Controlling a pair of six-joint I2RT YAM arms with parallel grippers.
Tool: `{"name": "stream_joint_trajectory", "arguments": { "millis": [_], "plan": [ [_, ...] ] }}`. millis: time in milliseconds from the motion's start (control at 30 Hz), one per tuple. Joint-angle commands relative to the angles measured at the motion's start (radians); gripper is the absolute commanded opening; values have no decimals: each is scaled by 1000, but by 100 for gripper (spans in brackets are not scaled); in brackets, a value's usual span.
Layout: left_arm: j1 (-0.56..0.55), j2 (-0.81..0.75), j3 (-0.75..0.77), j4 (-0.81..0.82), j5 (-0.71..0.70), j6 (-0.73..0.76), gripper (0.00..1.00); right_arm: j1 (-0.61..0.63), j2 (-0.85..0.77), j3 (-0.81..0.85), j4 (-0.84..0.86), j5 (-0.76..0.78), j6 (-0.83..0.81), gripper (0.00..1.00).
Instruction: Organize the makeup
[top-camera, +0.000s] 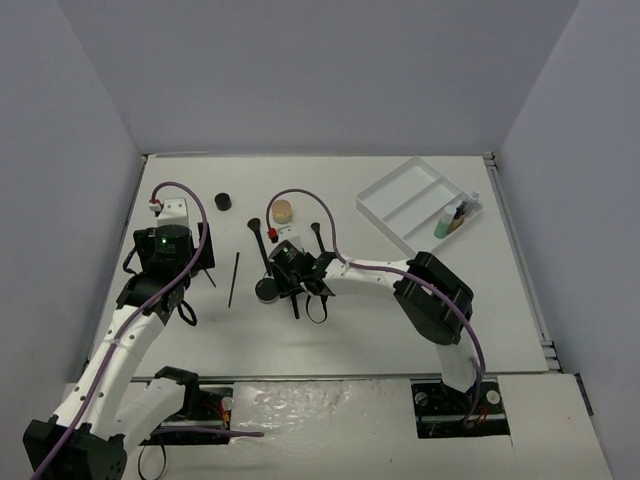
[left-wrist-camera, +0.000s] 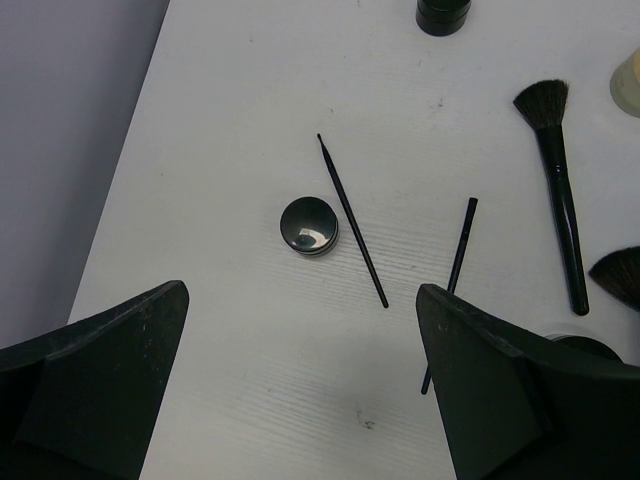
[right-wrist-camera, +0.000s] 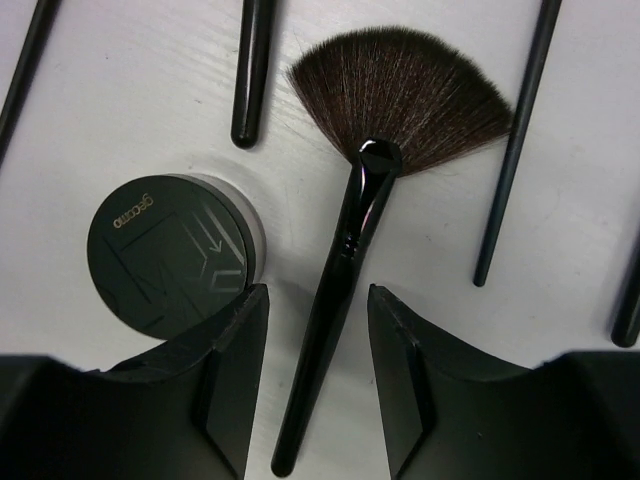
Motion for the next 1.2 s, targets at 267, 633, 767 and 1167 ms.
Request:
{"name": "stream_joint_trajectory", "arguments": {
  "millis": [267, 633, 767, 1167],
  "plan": [
    [-5, -2, 26, 51, -24, 6, 97, 2, 24, -20, 57, 113, 5, 15],
    [-5, -2, 26, 49, -16, 5, 97, -17, -208, 17, 66, 107, -43, 0],
    [-5, -6, 26, 49, -16, 5, 97, -89, -278, 27, 66, 139, -30, 0],
    [-6, -14, 26, 51, -11, 5, 97, -541, -342, -24, 66, 362, 197, 0]
  ]
}}
